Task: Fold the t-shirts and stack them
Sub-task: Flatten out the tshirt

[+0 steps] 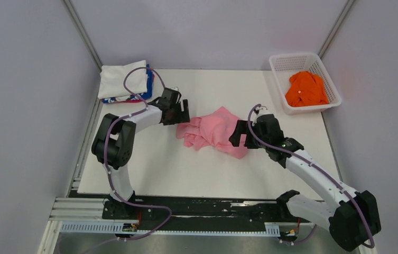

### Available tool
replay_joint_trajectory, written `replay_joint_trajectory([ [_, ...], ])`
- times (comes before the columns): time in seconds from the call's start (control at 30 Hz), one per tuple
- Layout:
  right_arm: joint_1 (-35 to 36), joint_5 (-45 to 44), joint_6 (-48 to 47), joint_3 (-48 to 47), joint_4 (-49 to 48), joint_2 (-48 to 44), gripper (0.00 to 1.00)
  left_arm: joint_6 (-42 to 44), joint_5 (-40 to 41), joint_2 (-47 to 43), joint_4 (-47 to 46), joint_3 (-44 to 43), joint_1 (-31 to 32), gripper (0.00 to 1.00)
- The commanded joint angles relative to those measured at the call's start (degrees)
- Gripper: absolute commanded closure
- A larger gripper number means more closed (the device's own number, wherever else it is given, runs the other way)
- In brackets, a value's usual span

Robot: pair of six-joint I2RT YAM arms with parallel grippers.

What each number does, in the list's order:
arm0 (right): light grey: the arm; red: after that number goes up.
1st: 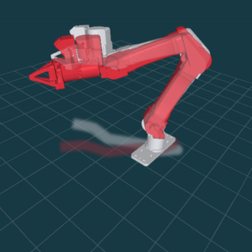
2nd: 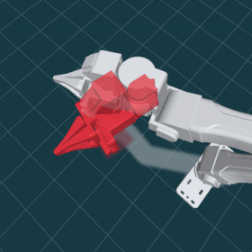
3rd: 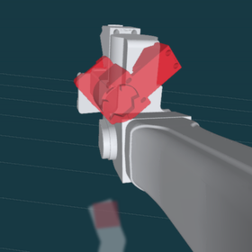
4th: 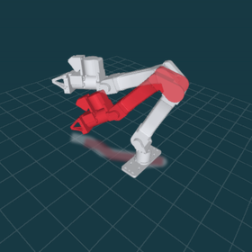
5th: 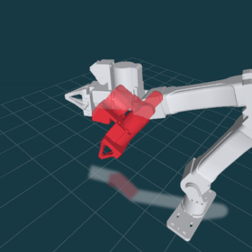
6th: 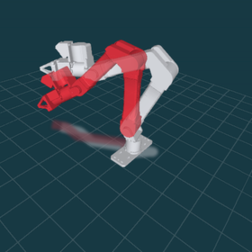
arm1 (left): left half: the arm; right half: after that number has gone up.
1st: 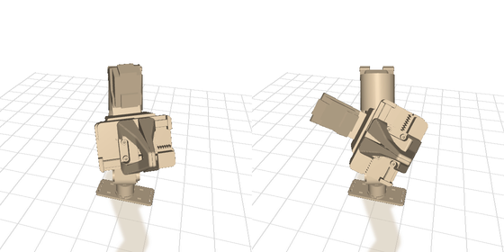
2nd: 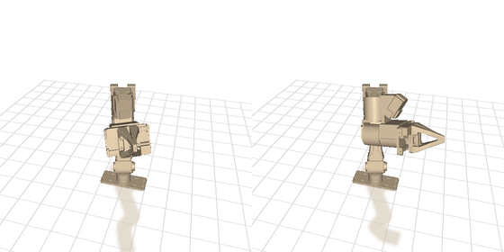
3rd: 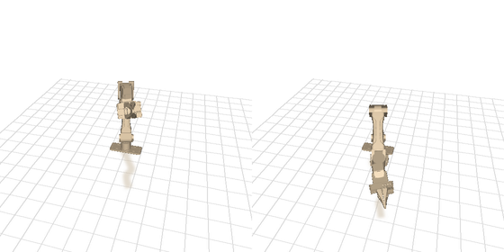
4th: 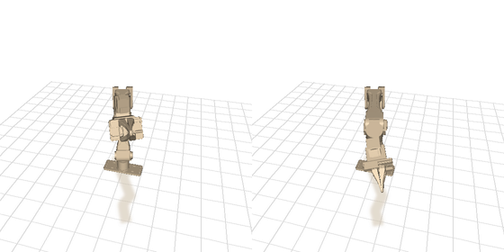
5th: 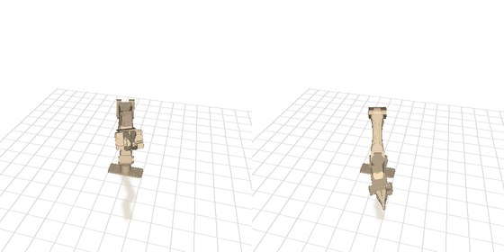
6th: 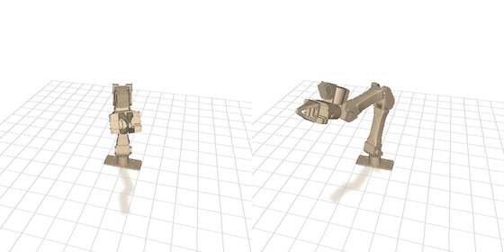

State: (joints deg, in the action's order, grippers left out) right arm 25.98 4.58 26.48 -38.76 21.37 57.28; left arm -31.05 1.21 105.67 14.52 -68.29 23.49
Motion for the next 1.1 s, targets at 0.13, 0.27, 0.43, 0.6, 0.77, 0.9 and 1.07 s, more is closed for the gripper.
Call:
replay_joint_trajectory([
  [0.13,11.3,-16.73,-3.46,-8.91,-2.82,12.81,0.0,-0.25,-10.61,4.76,-2.88,-0.19,-0.19,0.24],
  [0.27,15.86,-20.98,-5.77,-10.18,-2.57,16.76,0.0,-1.45,-13.68,7.06,-5.11,-0.16,-0.19,0.42],
  [0.43,19.33,-23.14,-4.37,-9.31,-2.57,17.13,0.02,-2.82,-15.41,6.19,-7.19,2.03,-0.19,0.99],
  [0.6,24.28,-22.13,-7.88,-7.56,-7.12,18.04,0.11,-3.81,-11.51,-2.3,-10.47,8.32,-0.19,1.0],
  [0.77,26.32,-22.94,-7.93,-10.02,-8.93,23.84,0.28,-4.68,-8.29,-10.0,-11.05,14.53,-0.19,1.0],
  [0.9,26.43,-26.34,-5.9,-12.99,-8.83,29.39,0.39,-5.24,-7.56,-14.54,-11.89,18.13,-0.19,1.0],
  [1.07,26.49,-32.15,-1.65,-14.12,-7.13,32.84,0.48,-5.46,-7.0,-17.98,-12.44,20.37,-0.19,1.0],
])
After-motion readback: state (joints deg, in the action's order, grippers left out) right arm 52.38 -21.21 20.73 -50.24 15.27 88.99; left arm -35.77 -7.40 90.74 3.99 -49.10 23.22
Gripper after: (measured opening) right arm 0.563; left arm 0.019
